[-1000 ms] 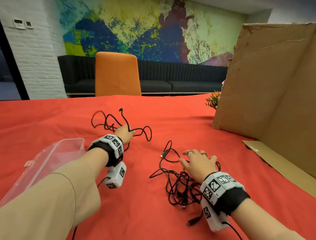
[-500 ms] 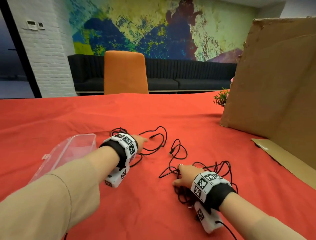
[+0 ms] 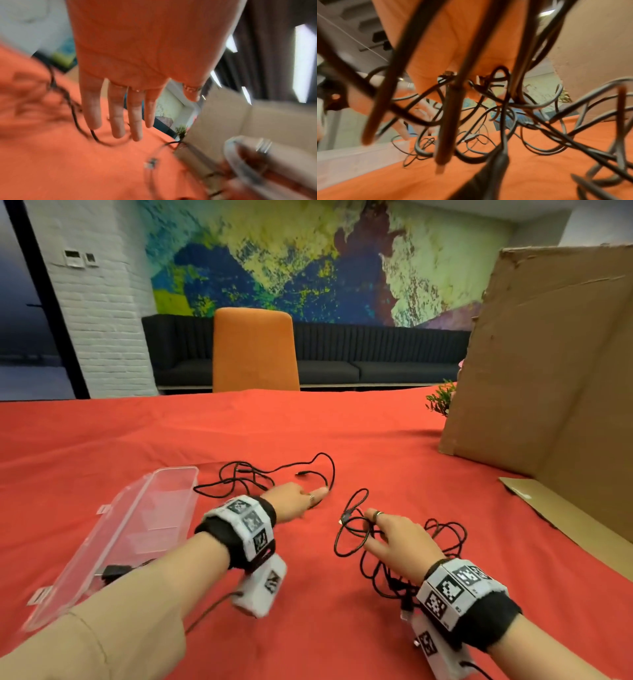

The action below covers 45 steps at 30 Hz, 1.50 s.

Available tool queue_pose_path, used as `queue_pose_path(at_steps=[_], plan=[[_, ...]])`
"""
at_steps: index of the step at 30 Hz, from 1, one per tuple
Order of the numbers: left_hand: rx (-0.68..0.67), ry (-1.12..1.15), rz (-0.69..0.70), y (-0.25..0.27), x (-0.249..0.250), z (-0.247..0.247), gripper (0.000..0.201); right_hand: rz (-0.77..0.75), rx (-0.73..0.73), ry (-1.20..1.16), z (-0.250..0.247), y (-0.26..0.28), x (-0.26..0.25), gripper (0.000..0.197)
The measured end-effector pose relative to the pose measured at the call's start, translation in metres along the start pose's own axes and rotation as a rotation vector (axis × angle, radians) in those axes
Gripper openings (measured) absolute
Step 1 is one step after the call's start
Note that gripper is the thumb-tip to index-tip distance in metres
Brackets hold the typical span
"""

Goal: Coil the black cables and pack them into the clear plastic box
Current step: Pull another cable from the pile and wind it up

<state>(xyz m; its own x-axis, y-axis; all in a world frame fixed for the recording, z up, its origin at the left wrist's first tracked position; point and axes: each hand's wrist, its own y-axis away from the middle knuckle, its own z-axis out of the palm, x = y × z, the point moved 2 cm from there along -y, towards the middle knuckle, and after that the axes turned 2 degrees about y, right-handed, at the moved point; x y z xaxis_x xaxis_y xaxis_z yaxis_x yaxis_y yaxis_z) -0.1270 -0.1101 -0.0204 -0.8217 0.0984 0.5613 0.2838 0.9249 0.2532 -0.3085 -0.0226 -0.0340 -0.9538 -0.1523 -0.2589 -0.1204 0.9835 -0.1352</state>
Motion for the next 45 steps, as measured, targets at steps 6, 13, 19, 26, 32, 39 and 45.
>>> queue_pose_path(at_steps=[6, 13, 19, 26, 32, 39, 45], plan=[[-0.205, 0.932, 0.048, 0.032, 0.033, 0.02, 0.019, -0.218, 0.031, -0.203, 0.006, 0.009, -0.018, 0.012], [0.008, 1.274, 0.054, 0.049, 0.015, -0.001, 0.028, -0.092, 0.035, -0.191, -0.002, 0.012, 0.003, 0.016], [0.01, 1.297, 0.042, 0.057, 0.008, -0.009, 0.028, 0.032, -0.11, 0.15, 0.018, 0.011, 0.023, 0.021], [0.211, 0.706, 0.006, 0.053, -0.009, -0.021, 0.028, 0.124, -0.109, 0.239, -0.005, 0.013, 0.038, 0.028], [0.316, -0.584, 0.323, 0.063, 0.042, 0.027, 0.035, 0.073, 0.06, 0.16, -0.02, 0.011, 0.005, 0.022], [0.033, 0.089, 0.42, 0.058, 0.063, 0.04, 0.029, 0.028, 0.185, 0.14, -0.026, 0.014, -0.006, 0.021], [0.286, 0.642, 0.291, 0.05, 0.033, -0.015, 0.038, 0.044, 0.19, 0.025, -0.027, 0.012, 0.041, 0.023]])
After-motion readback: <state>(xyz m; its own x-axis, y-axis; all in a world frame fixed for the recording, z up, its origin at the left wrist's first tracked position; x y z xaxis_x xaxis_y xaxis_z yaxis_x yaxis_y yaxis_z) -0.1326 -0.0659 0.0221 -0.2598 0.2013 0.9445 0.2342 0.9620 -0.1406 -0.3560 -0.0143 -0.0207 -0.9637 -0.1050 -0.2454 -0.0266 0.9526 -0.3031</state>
